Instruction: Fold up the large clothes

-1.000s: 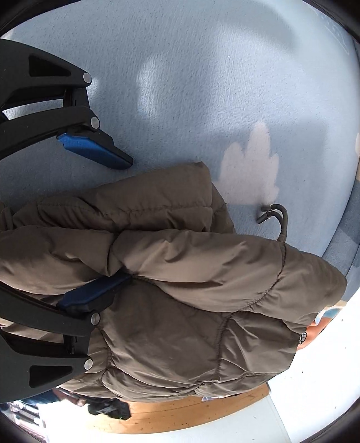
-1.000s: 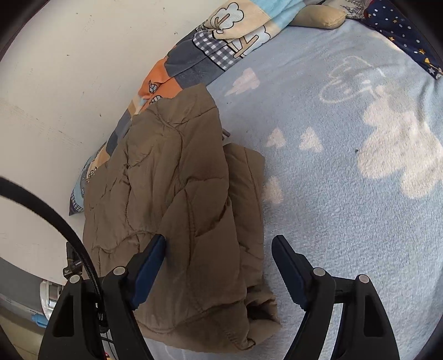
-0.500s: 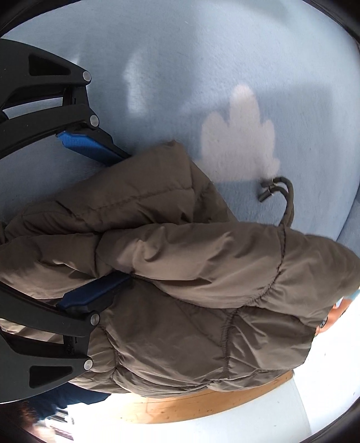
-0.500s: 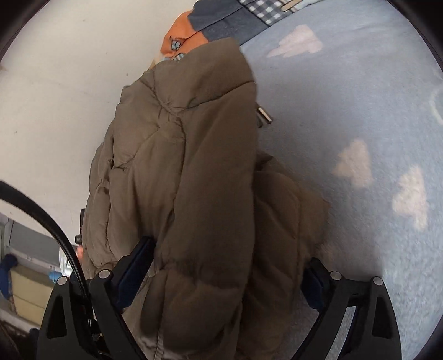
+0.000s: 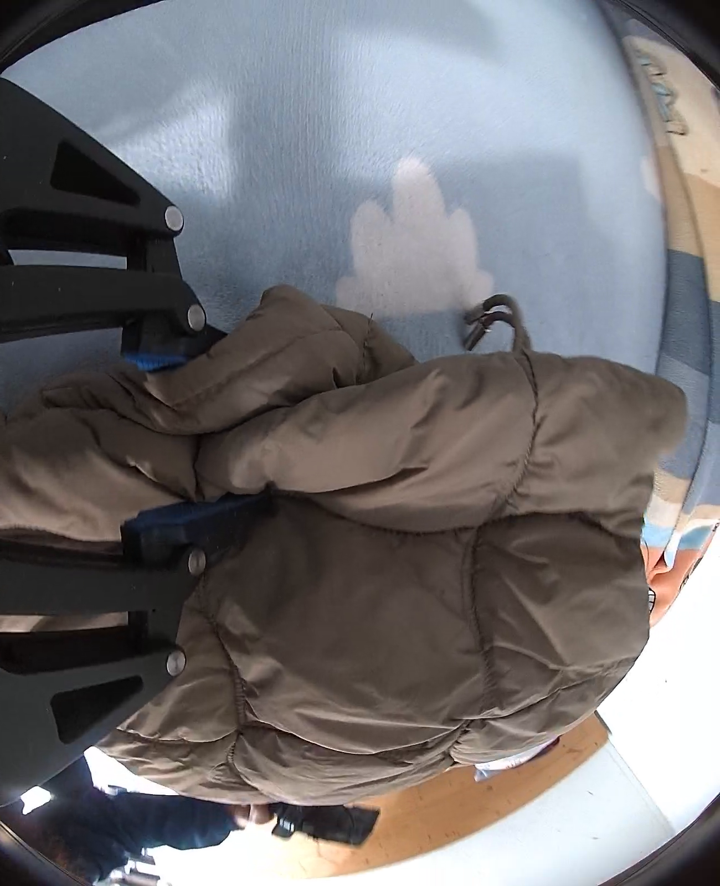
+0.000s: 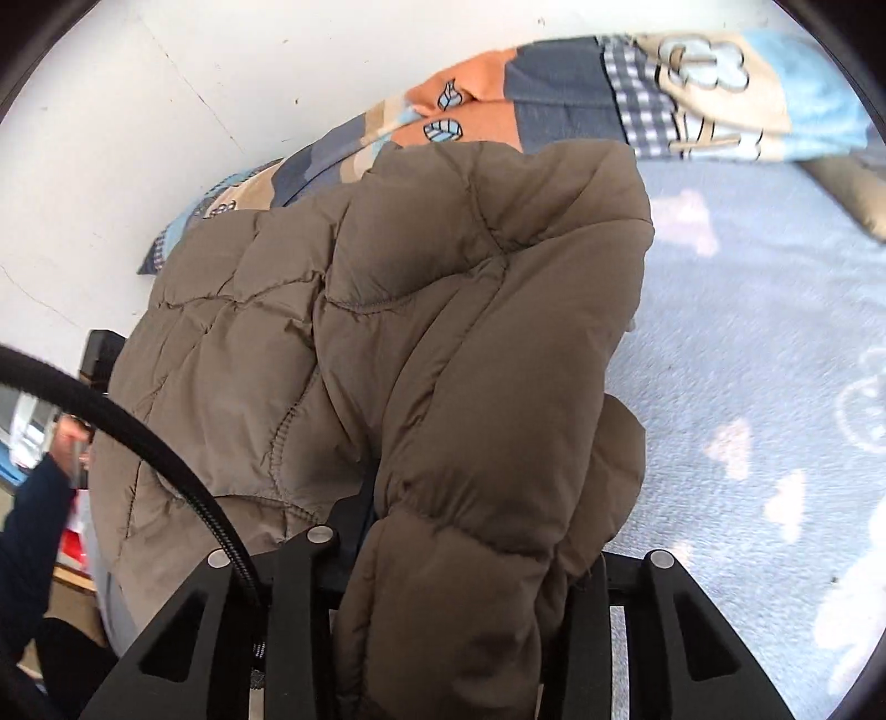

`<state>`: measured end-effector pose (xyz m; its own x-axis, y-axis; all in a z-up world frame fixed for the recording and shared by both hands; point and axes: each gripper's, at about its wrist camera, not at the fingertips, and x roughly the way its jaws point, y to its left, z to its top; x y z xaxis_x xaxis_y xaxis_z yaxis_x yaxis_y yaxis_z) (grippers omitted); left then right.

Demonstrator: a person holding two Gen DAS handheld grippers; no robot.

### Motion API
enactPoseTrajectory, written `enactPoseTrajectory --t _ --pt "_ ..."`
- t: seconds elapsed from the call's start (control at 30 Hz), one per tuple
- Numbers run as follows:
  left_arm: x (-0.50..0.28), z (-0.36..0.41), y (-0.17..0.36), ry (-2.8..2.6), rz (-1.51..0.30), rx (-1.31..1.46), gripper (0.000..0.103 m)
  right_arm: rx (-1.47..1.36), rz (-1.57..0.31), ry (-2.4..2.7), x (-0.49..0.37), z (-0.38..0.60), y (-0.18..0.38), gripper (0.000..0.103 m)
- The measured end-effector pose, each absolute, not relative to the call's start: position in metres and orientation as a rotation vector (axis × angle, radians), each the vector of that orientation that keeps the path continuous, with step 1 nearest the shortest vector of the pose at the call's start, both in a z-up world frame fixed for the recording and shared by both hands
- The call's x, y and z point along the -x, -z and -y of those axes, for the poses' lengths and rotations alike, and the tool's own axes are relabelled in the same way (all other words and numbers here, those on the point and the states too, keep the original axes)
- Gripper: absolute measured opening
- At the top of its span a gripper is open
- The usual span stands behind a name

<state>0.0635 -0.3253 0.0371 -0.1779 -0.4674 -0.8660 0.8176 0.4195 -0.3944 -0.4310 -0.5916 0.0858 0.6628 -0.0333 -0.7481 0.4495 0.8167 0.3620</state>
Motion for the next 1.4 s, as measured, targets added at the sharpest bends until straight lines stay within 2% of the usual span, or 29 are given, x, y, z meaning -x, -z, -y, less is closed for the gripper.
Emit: enactPoseTrajectory --t 0.2,0.6,0.8,1.0,1.13,1.23,1.37,1.4 --pt "-0.054 0.31 -0.063 1.16 -1.257 -0.322 0.03 -0.5 -0.788 0.353 0.442 0.582 -0.12 0.036" --pt "-0.027 0.263 -0.134 1.222 -1.208 -0.306 0.028 -0.454 -0.745 0.365 0.482 0.529 -0.198 0.033" --pt "0.03 0.23 -0.148 1.241 -1.186 -0.295 0.028 -0.459 -0.732 0.347 0.528 0.481 -0.225 0.033" --pt "0.052 0.192 -0.129 1.218 -1.23 -0.261 0.028 -0.513 -0.744 0.329 0.56 0.448 -0.211 0.033" --pt "0.048 0.192 -0.072 1.118 -1.329 -0.26 0.028 -0.585 -0.807 0.355 0.561 0.449 -0.168 0.033" --pt "0.037 0.192 -0.029 1.011 -1.396 -0.225 0.032 -0.633 -0.9 0.441 0.557 0.461 -0.124 0.04" --pt "0.024 0.186 -0.025 0.911 -1.421 -0.162 0.05 -0.738 -0.934 0.495 0.563 0.479 -0.101 0.066" --pt "0.021 0.184 -0.026 0.883 -1.406 -0.154 0.054 -0.774 -0.943 0.502 0.565 0.482 -0.1 0.069"
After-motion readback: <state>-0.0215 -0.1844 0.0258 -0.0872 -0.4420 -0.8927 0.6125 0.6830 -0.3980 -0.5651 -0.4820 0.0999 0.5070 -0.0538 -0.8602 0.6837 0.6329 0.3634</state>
